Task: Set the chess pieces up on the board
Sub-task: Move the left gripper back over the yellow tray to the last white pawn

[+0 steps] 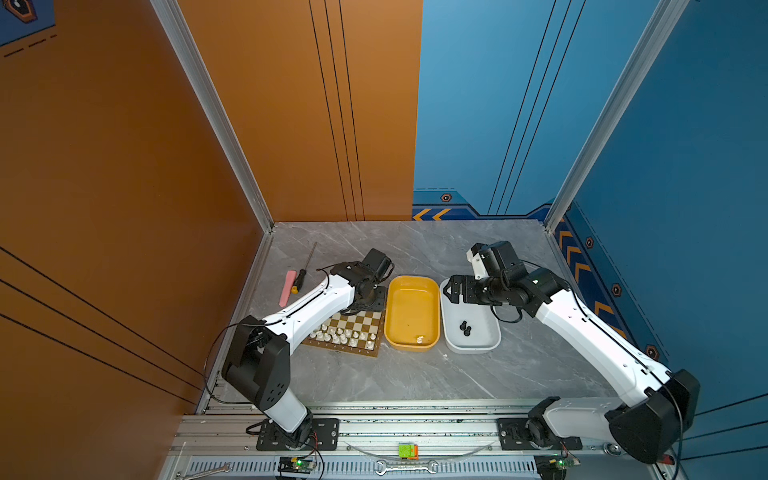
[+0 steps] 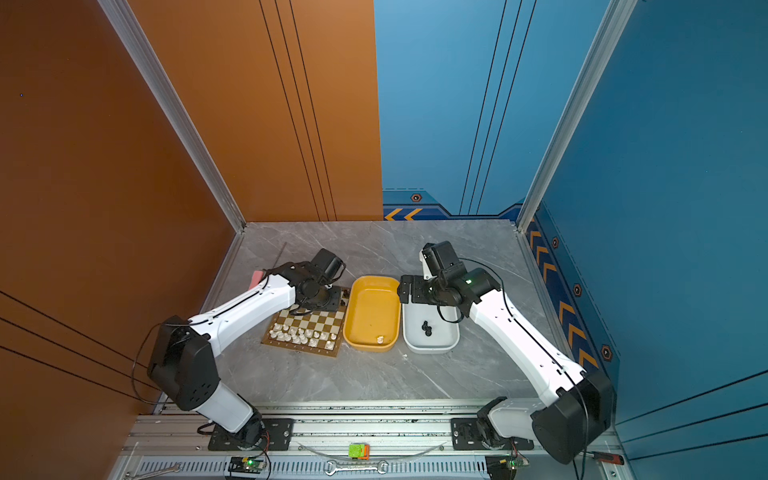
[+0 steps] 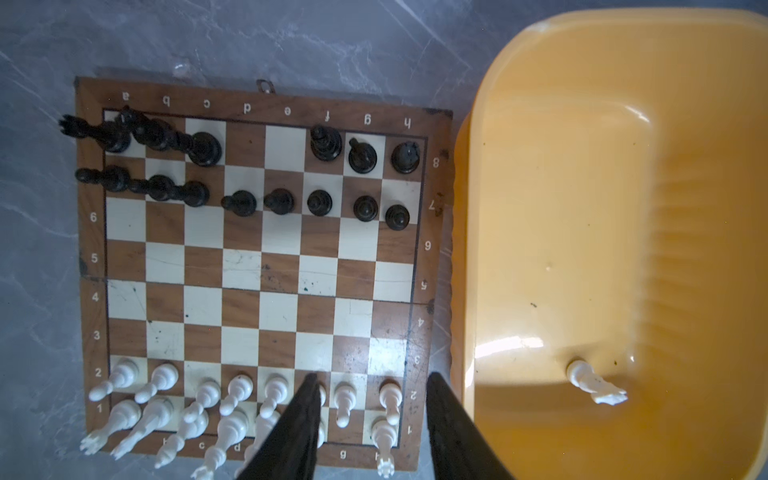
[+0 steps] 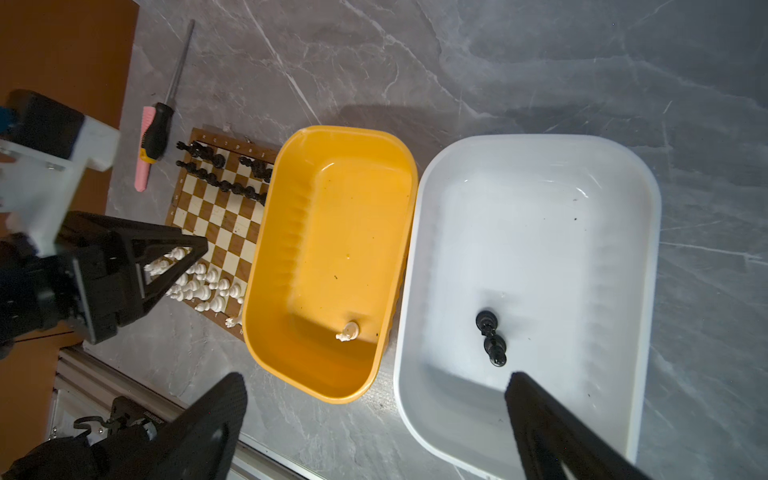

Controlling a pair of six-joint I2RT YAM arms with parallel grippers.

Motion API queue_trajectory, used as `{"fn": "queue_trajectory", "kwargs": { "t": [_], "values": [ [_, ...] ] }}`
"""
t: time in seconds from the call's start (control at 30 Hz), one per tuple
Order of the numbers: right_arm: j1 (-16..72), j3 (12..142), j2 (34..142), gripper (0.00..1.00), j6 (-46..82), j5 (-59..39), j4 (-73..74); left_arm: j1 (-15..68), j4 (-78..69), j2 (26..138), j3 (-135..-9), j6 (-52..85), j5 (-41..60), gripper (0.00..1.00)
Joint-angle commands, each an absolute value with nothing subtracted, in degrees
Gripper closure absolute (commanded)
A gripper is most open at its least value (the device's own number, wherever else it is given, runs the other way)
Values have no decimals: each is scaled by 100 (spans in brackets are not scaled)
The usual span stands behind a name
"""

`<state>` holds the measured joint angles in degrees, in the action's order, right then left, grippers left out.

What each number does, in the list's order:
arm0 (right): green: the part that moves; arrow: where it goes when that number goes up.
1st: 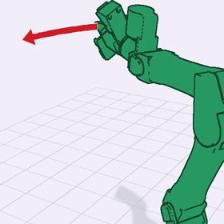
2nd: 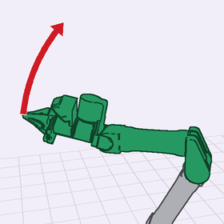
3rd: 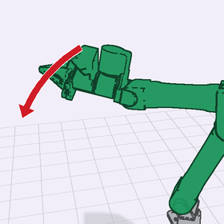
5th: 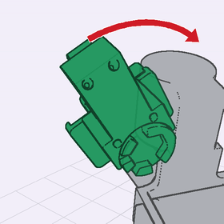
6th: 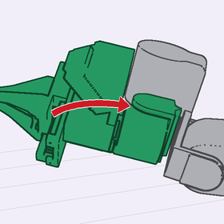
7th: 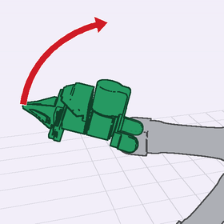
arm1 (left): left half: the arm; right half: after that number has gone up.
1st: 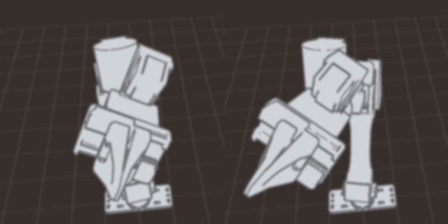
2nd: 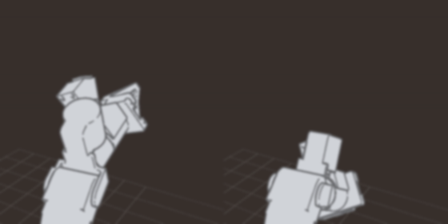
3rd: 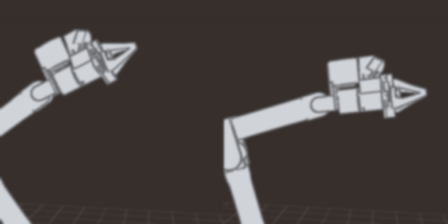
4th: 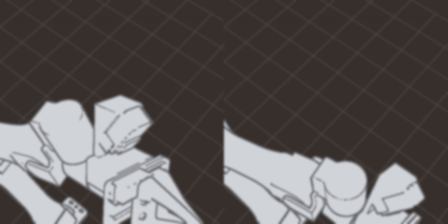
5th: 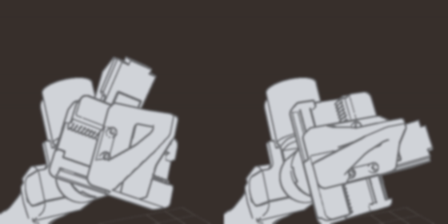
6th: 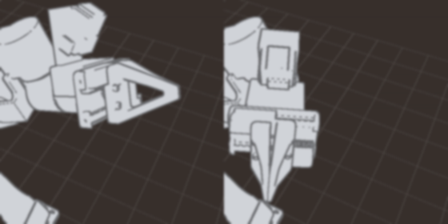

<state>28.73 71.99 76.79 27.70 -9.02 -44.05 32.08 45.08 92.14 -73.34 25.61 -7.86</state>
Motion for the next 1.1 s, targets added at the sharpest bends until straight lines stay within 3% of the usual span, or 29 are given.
{"fn": "queue_trajectory", "kwargs": {
  "t": [0.0,0.17,0.5,0.7,1.07],
  "values": [
    [2733,7380,7983,0,2563,-897,-4095,3177,4080,9219,-7467,2161,-362,57],
    [2499,7597,8547,0,2463,-892,-3955,3134,3519,9332,-7376,2072,243,56],
    [2329,8695,9521,0,2636,-814,-4362,3146,3972,9647,-8114,1593,1216,57],
    [2329,8113,9089,0,2618,-666,-4168,3496,4306,9506,-7966,1054,1526,56],
    [2155,7542,8318,0,2441,-813,-4192,4445,4223,9872,-7838,1153,1006,57]
  ]
}}
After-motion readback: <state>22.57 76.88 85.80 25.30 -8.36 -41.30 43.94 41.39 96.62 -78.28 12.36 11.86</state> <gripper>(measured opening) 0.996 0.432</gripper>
